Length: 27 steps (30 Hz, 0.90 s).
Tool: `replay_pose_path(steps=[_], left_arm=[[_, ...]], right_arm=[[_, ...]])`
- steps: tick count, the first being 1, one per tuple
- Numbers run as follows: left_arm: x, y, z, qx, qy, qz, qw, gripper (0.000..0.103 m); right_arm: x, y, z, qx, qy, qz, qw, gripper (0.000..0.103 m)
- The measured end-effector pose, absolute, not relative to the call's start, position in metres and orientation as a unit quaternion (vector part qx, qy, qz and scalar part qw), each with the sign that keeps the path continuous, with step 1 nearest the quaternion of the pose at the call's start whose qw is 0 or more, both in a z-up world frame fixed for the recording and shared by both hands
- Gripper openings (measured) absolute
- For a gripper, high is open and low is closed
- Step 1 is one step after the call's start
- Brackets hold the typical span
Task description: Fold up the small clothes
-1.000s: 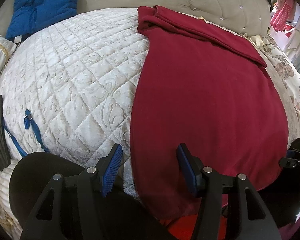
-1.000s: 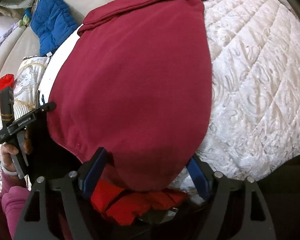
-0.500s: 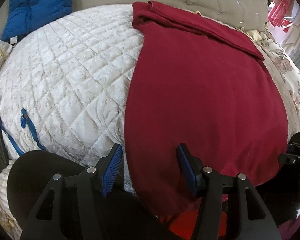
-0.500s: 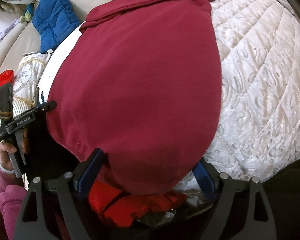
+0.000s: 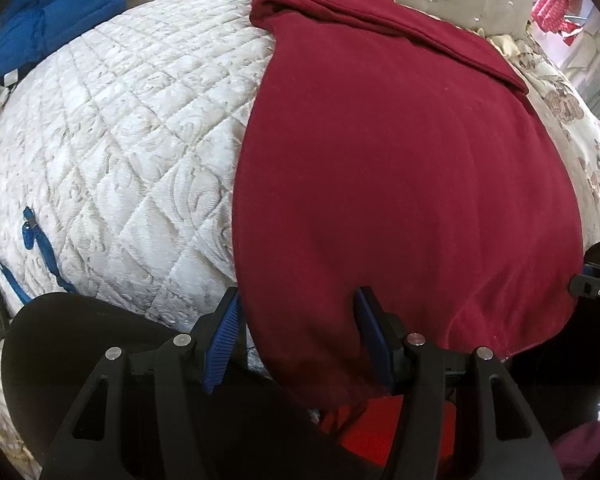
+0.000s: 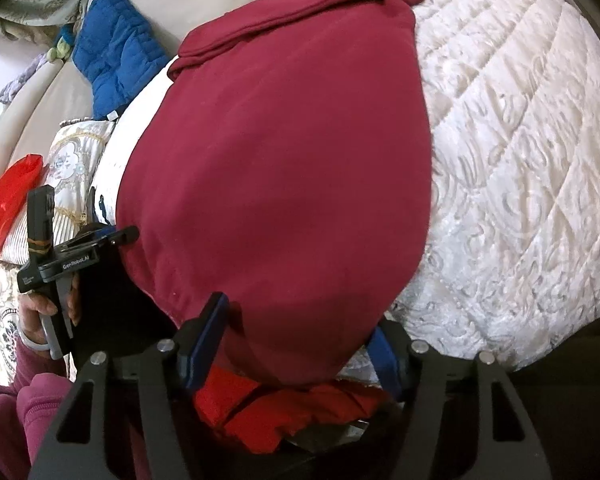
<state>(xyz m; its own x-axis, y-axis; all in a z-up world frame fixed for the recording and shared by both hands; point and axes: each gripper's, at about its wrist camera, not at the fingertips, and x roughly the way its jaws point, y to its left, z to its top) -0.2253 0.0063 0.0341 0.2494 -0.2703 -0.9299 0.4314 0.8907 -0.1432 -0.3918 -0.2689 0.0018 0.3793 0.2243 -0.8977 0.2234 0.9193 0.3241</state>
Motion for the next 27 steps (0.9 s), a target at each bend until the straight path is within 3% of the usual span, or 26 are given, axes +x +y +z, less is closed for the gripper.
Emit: replay_pose_path(steps=[10, 11, 13, 15, 27], left_arm=[[-0.230, 0.001, 0.030, 0.073, 0.571, -0.240, 0.781, 0.032], [-0.231, 0.002, 0.030, 0.067, 0.573, -0.247, 0.779, 0.023], [-0.231, 0.004, 0.031, 0.053, 0.575, -0.253, 0.776, 0.013], [-0.231, 0.009, 0.035, 0.038, 0.570, -0.254, 0.780, 0.002], [-0.194, 0.022, 0.120, -0.042, 0.476, -0.303, 0.825, 0.000]], right_arm=[[-0.387, -0.259, 0.000, 0.182, 0.565, 0.005, 0.805, 0.069], [-0.386, -0.257, 0.001, 0.175, 0.564, 0.010, 0.807, 0.065], [-0.385, -0.252, 0.005, 0.166, 0.559, 0.020, 0.812, 0.035], [-0.385, -0.252, 0.014, 0.165, 0.545, 0.025, 0.822, 0.023], [-0.344, -0.270, 0.084, 0.192, 0.452, 0.076, 0.868, 0.017]])
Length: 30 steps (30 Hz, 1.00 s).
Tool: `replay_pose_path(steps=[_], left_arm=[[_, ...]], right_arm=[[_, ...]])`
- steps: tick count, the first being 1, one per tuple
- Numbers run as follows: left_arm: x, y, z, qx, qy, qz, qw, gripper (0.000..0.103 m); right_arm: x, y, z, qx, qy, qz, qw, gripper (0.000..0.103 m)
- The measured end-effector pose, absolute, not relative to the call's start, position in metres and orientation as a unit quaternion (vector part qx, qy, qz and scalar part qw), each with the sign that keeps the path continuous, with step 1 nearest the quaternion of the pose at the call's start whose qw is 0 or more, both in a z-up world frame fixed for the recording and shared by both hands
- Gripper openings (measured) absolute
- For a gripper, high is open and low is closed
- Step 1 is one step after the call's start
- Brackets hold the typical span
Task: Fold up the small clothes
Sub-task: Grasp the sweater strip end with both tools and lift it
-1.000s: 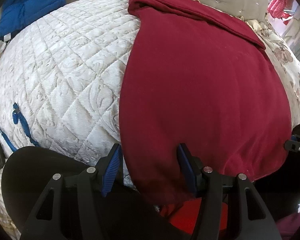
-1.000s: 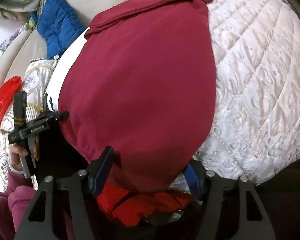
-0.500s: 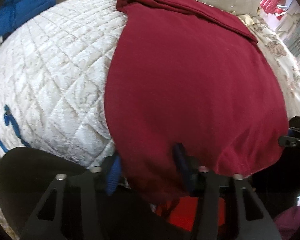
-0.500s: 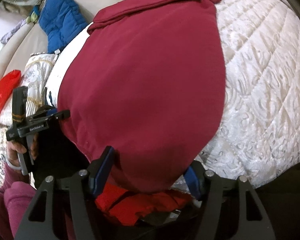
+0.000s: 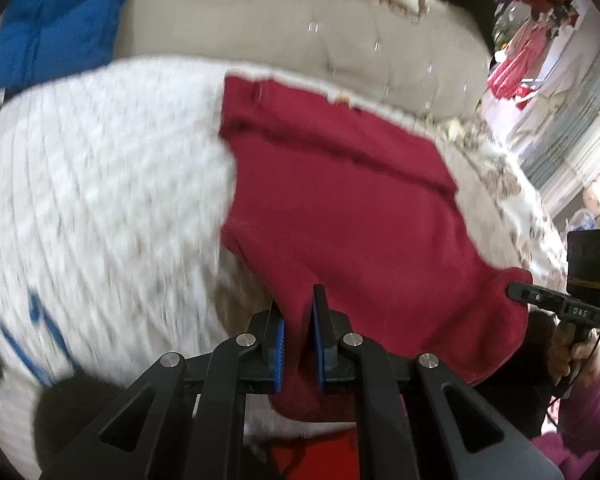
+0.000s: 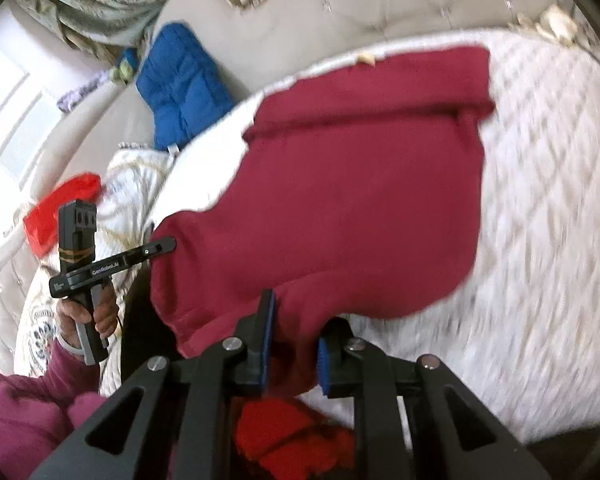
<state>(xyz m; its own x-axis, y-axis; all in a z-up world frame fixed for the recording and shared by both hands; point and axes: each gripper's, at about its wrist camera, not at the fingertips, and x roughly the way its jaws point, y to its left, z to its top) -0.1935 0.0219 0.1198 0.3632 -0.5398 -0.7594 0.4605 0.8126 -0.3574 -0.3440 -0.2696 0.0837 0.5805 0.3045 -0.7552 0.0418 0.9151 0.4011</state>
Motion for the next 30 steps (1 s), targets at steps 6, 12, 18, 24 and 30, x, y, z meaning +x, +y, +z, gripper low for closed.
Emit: replay_pose_path(steps=[6, 12, 18, 24, 30], left_arm=[[-0.121, -0.007, 0.150, -0.059, 0.436, -0.300, 0.846, 0.000], [-0.048, -0.058, 0.153, -0.051, 0.428, -0.282, 0.857, 0.000], [0.024, -0.087, 0.126, -0.070, 0.456, -0.253, 0.851, 0.000], [0.050, -0.080, 0.116, -0.139, 0.470, -0.286, 0.824, 0.002], [0.034, -0.060, 0.159, -0.123, 0.412, -0.290, 0.855, 0.035]], right_arm=[[-0.295, -0.303, 0.123, 0.189, 0.381, 0.045, 0.904, 0.016], [-0.224, -0.349, 0.136, 0.190, 0.352, -0.007, 0.916, 0.015], [-0.157, -0.401, 0.109, 0.242, 0.357, -0.039, 0.901, 0.015], [-0.147, -0.428, 0.091, 0.287, 0.380, -0.042, 0.878, 0.029], [-0.202, -0.435, 0.133, 0.267, 0.298, -0.053, 0.915, 0.071]])
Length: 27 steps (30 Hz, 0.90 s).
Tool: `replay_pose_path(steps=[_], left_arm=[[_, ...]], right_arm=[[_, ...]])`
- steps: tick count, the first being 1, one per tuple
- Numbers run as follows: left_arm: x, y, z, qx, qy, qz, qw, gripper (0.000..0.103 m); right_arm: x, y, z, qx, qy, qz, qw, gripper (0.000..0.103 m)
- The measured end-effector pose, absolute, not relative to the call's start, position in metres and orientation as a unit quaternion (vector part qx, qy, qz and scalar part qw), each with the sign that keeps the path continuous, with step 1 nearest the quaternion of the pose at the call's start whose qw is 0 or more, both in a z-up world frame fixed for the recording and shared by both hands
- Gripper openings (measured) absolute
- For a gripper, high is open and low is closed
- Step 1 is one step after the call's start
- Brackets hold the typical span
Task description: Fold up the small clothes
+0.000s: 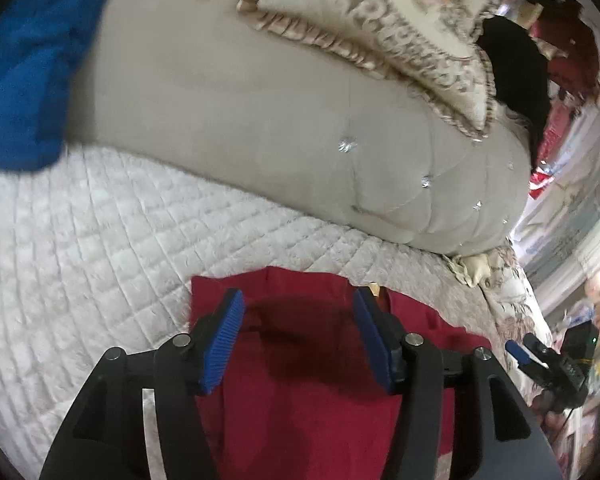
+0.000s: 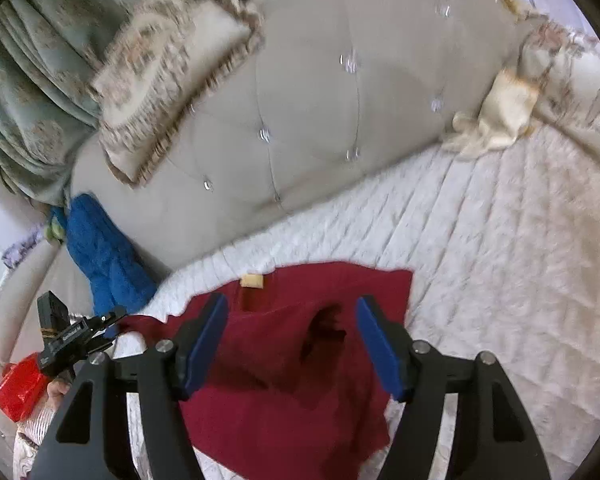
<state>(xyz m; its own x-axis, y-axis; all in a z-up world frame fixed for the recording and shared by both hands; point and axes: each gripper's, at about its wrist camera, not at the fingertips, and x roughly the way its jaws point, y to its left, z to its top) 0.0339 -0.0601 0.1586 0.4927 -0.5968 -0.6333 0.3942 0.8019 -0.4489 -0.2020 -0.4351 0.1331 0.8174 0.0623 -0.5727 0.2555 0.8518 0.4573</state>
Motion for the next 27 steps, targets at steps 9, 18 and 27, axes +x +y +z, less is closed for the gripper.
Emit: replay_pose_path(steps=[9, 18, 27], left_arm=[[0.028, -0.089, 0.115, -0.034, 0.446, -0.242, 0.861, 0.035], [0.053, -0.086, 0.057, -0.062, 0.504, -0.193, 0.839, 0.038], [0.012, -0.074, 0.080, -0.027, 0.471, -0.185, 0.862, 0.038]], right_arm=[[-0.151, -0.388, 0.086, 0.155, 0.397, -0.041, 0.904, 0.054], [-0.083, -0.444, 0.045, 0.187, 0.406, -0.160, 0.880, 0.050], [-0.154, -0.401, 0.083, 0.162, 0.405, -0.135, 0.890, 0.061]])
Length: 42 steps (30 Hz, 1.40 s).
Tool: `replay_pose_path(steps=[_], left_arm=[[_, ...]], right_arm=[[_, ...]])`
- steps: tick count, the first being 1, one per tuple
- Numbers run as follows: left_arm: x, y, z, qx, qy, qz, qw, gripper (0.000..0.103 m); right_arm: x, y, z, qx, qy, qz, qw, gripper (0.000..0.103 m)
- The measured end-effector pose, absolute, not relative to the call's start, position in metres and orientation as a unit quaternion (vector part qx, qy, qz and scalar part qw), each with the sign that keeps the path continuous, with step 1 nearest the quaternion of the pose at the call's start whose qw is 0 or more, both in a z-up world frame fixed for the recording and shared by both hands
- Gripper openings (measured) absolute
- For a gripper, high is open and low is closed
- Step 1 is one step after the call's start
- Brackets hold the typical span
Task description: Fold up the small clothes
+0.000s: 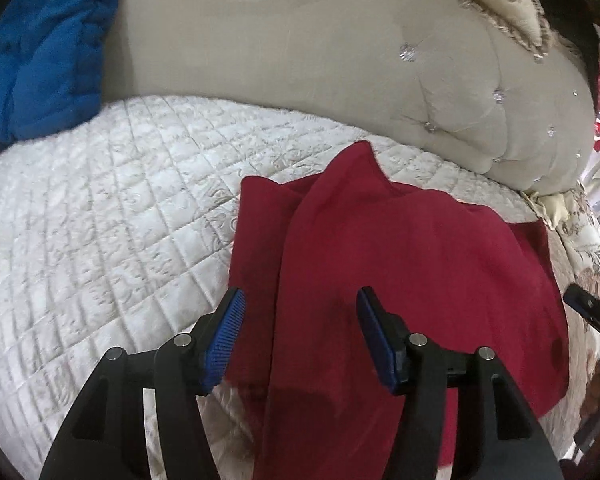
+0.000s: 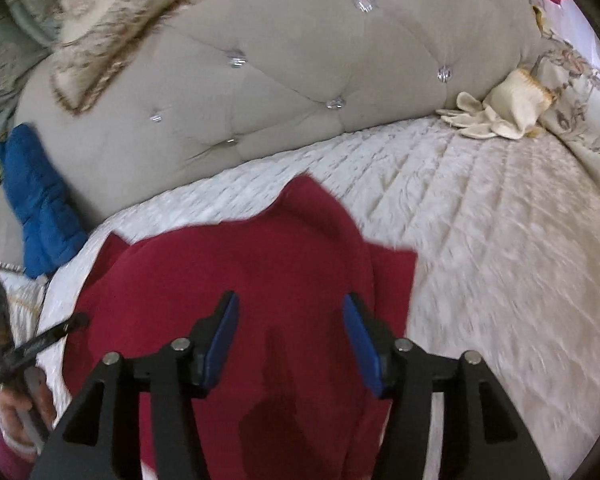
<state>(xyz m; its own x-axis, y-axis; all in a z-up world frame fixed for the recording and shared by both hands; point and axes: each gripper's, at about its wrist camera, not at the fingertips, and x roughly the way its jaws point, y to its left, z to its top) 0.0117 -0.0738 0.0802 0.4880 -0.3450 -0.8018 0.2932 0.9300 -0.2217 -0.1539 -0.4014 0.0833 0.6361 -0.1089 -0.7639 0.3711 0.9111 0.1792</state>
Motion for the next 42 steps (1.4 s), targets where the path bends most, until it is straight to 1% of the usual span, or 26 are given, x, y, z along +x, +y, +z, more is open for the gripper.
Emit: replay_pose_path(steps=[4, 9, 13, 14, 16, 19, 24, 25, 26, 27, 28, 30, 31, 34, 39, 40, 41, 42], left_arm=[[-0.009, -0.069, 0.094, -0.015, 0.453, -0.186, 0.872, 0.038], [-0.035, -0.062, 0.104, 0.005, 0.433, -0.184, 0.883, 0.038], [-0.050, -0.049, 0.105, -0.013, 0.431, -0.187, 0.882, 0.038], [-0.054, -0.044, 0.105, -0.020, 0.433, -0.188, 0.882, 0.038], [-0.060, -0.035, 0.102, -0.035, 0.432, -0.189, 0.881, 0.038], [-0.063, -0.023, 0.094, -0.056, 0.427, -0.191, 0.882, 0.038], [-0.051, -0.018, 0.078, -0.089, 0.441, -0.195, 0.871, 0.038], [-0.047, -0.019, 0.076, -0.093, 0.440, -0.203, 0.870, 0.038], [-0.047, -0.020, 0.074, -0.092, 0.439, -0.204, 0.870, 0.038], [-0.045, -0.021, 0.071, -0.087, 0.438, -0.201, 0.872, 0.038], [-0.045, -0.022, 0.069, -0.083, 0.438, -0.202, 0.872, 0.036], [-0.043, -0.023, 0.066, -0.081, 0.439, -0.214, 0.869, 0.031], [-0.043, -0.023, 0.066, -0.081, 0.440, -0.220, 0.867, 0.029], [-0.045, -0.021, 0.070, -0.086, 0.431, -0.240, 0.866, 0.028], [-0.043, -0.022, 0.071, -0.098, 0.425, -0.258, 0.862, 0.028], [-0.042, -0.024, 0.070, -0.099, 0.426, -0.263, 0.860, 0.028], [-0.041, -0.026, 0.070, -0.098, 0.426, -0.265, 0.860, 0.025], [-0.040, -0.029, 0.069, -0.095, 0.426, -0.267, 0.859, 0.017]], right_arm=[[-0.189, -0.377, 0.087, 0.144, 0.423, -0.121, 0.886, 0.061], [-0.213, -0.361, 0.083, 0.114, 0.438, -0.133, 0.882, 0.061], [-0.229, -0.364, 0.082, 0.130, 0.429, -0.151, 0.881, 0.061], [-0.233, -0.364, 0.083, 0.135, 0.424, -0.155, 0.882, 0.063], [-0.242, -0.365, 0.085, 0.131, 0.413, -0.166, 0.886, 0.074], [-0.251, -0.367, 0.084, 0.132, 0.403, -0.173, 0.889, 0.076], [-0.240, -0.372, 0.073, 0.146, 0.417, -0.170, 0.881, 0.075], [-0.235, -0.372, 0.069, 0.149, 0.420, -0.164, 0.880, 0.068], [-0.232, -0.371, 0.067, 0.149, 0.423, -0.158, 0.880, 0.059], [-0.228, -0.368, 0.064, 0.142, 0.429, -0.153, 0.879, 0.037], [-0.224, -0.364, 0.061, 0.128, 0.434, -0.153, 0.878, 0.022], [-0.223, -0.360, 0.062, 0.118, 0.437, -0.152, 0.879, 0.012], [-0.226, -0.360, 0.066, 0.124, 0.432, -0.146, 0.881, 0.010], [-0.242, -0.359, 0.084, 0.134, 0.403, -0.131, 0.896, 0.009], [-0.244, -0.362, 0.064, 0.136, 0.434, -0.136, 0.880, 0.010], [-0.245, -0.362, 0.064, 0.144, 0.428, -0.132, 0.883, 0.017], [-0.246, -0.363, 0.064, 0.156, 0.420, -0.130, 0.885, 0.020], [-0.247, -0.365, 0.064, 0.172, 0.413, -0.123, 0.886, 0.036]])
